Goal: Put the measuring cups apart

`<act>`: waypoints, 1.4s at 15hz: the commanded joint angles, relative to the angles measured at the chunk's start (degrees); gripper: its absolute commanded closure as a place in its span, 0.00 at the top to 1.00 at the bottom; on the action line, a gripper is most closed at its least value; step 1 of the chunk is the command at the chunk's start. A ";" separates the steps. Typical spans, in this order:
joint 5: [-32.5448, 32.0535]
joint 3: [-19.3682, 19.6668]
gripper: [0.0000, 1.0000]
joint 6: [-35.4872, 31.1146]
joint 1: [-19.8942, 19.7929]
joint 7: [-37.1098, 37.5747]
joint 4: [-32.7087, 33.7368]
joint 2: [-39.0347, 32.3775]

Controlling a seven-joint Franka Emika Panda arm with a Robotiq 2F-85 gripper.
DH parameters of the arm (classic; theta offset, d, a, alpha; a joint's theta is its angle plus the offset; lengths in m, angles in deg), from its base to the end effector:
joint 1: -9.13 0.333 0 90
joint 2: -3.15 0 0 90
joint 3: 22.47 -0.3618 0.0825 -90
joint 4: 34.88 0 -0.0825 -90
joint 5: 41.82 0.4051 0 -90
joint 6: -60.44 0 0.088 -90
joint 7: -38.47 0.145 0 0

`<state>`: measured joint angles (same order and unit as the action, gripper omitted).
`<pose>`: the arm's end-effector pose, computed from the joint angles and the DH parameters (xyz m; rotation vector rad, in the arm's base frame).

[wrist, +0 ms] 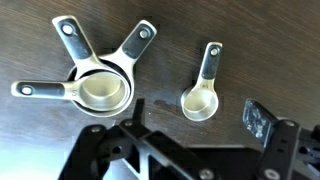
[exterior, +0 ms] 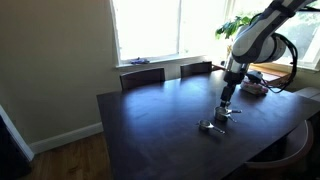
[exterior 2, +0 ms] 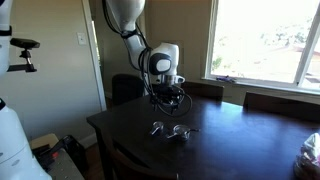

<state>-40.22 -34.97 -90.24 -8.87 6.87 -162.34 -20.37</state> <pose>0.5751 -0.0522 0.1777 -2.9823 -0.6254 -0.0534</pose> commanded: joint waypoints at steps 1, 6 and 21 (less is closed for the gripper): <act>-4.01 6.57 1.00 4.95 4.13 2.06 0.63 3.37; -10.15 12.65 1.00 3.66 7.12 5.14 4.57 -0.38; -16.71 18.08 1.00 2.84 10.60 12.74 16.34 -16.76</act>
<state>-55.34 -18.37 -87.53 0.05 16.64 -147.64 -35.51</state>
